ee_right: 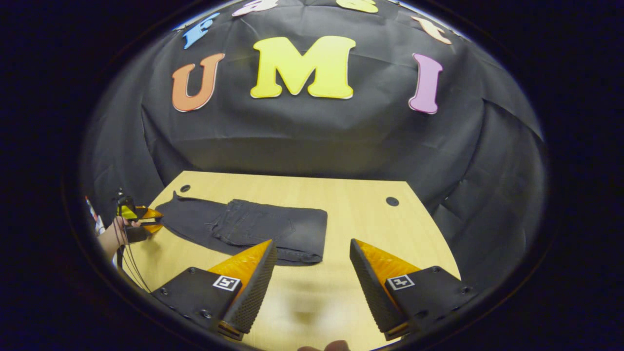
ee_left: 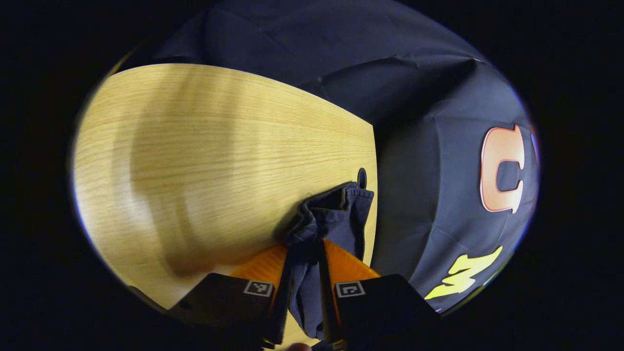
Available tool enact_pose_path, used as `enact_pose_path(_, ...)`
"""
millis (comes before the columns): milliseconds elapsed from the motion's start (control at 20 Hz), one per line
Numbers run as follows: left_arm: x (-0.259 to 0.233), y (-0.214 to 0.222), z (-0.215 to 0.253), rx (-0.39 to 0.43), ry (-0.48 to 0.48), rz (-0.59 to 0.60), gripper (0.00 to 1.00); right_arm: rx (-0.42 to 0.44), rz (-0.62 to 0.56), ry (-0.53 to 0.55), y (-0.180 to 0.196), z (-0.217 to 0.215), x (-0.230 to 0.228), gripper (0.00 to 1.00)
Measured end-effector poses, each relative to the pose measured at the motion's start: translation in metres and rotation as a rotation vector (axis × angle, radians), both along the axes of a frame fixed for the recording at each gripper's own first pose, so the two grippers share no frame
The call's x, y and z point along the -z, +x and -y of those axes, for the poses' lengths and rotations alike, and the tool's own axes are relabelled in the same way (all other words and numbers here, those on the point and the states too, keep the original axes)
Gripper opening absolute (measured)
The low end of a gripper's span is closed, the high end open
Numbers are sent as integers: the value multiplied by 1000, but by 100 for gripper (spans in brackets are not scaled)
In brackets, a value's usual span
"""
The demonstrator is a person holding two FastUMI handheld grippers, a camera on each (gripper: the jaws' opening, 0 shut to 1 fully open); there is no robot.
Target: Grasp the waist and the cuffs of the jeans and fold them to make the two legs overlap; first hold the waist and fold one-third of the jeans toward the cuffs, then hold the cuffs and fold the remaining one-third in the same direction to finish folding.
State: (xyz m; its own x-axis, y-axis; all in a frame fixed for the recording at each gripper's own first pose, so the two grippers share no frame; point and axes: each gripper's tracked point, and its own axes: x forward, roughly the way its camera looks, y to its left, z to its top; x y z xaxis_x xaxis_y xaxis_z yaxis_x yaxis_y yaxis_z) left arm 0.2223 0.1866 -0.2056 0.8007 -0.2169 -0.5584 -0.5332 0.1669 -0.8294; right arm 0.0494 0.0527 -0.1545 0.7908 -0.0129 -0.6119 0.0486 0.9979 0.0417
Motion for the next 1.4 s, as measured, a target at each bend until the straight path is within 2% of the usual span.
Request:
enact_pose_path(150,-2,1,2,5,-11,8,23,17,-4,8,-6,6,1,91)
enact_pose_path(300,-14,2,3,-6,-16,49,11,30,10,-15,-10,14,-2,93)
enact_pose_path(450,-27,4,6,18,41,85,7,39,37,-25,-13,19,-11,95)
enact_pose_path(650,-66,8,18,58,113,176,6,60,57,-19,-20,35,-20,96)
enact_pose_path(950,-137,4,49,142,288,305,5,114,109,-16,-42,70,-41,98)
enact_pose_path(1050,-162,-1,69,190,361,355,5,139,125,-16,-55,86,-45,96)
enact_pose_path(1250,-213,-6,139,317,508,473,5,191,151,-10,-81,119,-51,96)
enact_pose_path(1400,-242,-11,198,433,657,554,5,230,162,3,-102,143,-51,96)
